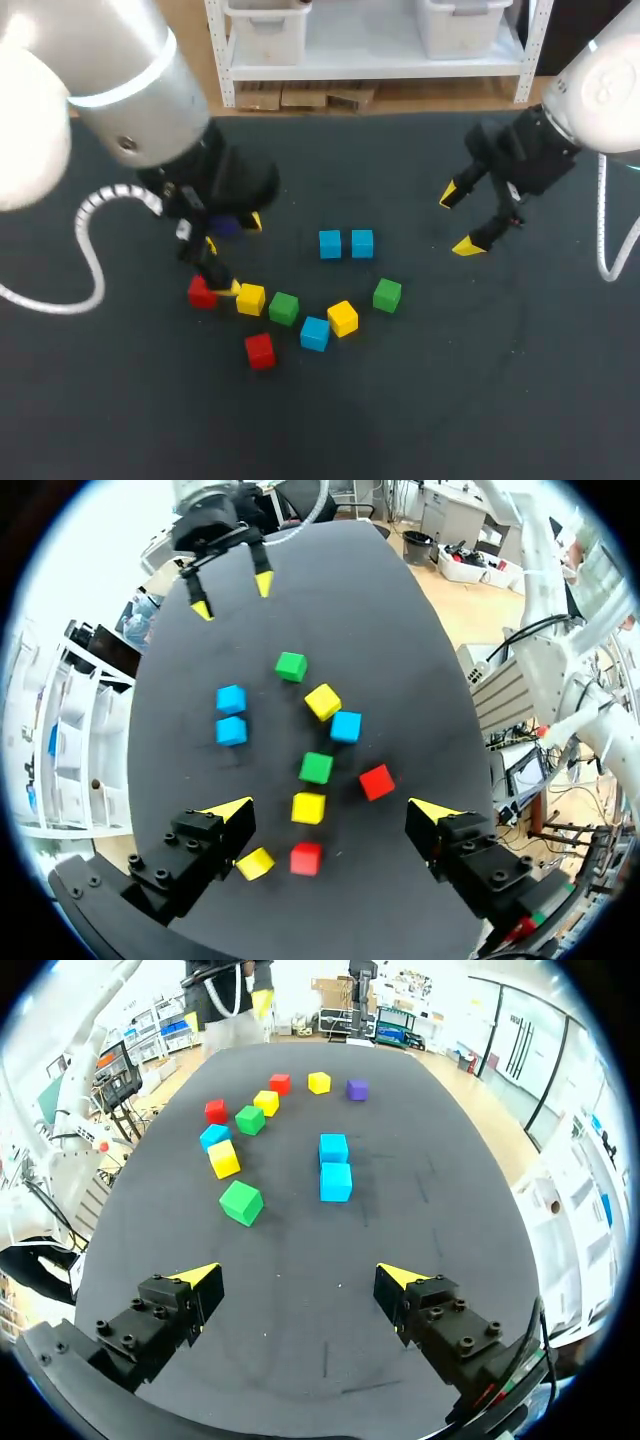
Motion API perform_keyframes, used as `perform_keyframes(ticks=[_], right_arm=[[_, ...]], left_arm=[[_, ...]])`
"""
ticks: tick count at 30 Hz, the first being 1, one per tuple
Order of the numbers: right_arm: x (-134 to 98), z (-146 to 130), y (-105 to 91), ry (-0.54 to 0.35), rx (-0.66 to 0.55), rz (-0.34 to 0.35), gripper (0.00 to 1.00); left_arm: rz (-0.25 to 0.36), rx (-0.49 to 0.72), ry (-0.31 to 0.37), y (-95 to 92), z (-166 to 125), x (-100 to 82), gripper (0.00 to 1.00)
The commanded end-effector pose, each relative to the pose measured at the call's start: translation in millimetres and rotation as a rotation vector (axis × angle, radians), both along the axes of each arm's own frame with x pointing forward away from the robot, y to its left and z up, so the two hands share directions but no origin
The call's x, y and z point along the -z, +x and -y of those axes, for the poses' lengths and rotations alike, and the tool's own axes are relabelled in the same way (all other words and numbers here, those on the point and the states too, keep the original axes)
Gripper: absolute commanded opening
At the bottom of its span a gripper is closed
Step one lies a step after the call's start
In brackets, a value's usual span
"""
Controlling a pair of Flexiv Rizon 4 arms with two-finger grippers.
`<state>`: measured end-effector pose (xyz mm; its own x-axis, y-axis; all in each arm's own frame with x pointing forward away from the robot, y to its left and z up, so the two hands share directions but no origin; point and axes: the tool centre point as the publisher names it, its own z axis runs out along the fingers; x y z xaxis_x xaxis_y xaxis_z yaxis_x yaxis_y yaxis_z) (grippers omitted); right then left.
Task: Place the blue cubes, place green cubes on the blue cubes, place the yellow cubes on the green cubes, then place the red cubes on the yellow cubes, and place purple cube on the red cubes.
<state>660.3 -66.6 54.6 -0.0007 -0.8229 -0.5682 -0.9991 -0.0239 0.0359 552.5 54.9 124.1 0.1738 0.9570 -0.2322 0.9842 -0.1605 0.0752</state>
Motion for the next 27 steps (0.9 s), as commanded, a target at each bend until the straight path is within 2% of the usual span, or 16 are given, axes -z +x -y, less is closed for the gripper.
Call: perform_keyframes(ticks=[1,7,12,19,27], right_arm=[[0,0,0.8,0.002,-0.002,-0.001,1.0],[0,0,0.8,0.002,-0.002,-0.001,1.0],[0,0,0.8,0.002,-0.002,-0.001,1.0],[0,0,0.8,0.002,-0.002,-0.001,1.0],[0,0,0.8,0.002,-0.002,-0.001,1.0]], left_arm=[[0.01,0.002,0.019,-7.6,17,19.0,1.0],[0.015,0.048,0.026,-17.5,41,34.5,1.0],[0.001,0.078,0.032,-17.5,56,48.4,1.0],[-0.022,0.107,0.023,-19.9,68,76.0,1.0],[-0.053,0.102,0.017,-17.9,66,107.1,1.0]])
